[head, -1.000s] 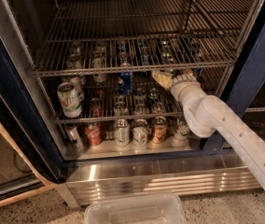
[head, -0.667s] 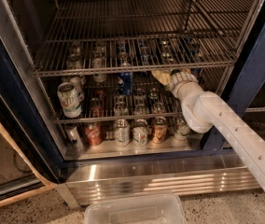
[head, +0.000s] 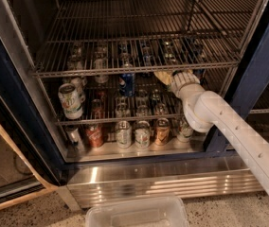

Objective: Pick green can from middle shelf of fridge

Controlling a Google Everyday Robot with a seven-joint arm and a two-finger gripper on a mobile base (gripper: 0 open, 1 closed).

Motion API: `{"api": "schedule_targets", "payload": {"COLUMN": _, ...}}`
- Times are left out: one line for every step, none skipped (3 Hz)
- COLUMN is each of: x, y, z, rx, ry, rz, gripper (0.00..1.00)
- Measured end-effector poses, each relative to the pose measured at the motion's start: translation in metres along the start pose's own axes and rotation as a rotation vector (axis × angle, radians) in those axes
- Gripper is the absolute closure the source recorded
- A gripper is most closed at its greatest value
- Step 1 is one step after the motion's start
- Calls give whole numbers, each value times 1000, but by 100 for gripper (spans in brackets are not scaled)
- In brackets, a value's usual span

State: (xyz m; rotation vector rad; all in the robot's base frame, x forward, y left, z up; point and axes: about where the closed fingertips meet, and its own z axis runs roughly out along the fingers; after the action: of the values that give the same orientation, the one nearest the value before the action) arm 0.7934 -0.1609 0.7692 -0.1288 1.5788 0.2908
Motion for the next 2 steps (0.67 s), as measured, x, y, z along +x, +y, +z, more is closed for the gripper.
{"api": "schedule_targets", "payload": {"x": 4, "y": -2, "z": 6, "rx": 10, "ry": 11, "rz": -2, "gripper": 25}}
{"api": "schedule_targets", "payload": {"x": 8, "y": -5, "z": 8, "rx": 21, "ry": 16, "rz": 3, "gripper": 44}}
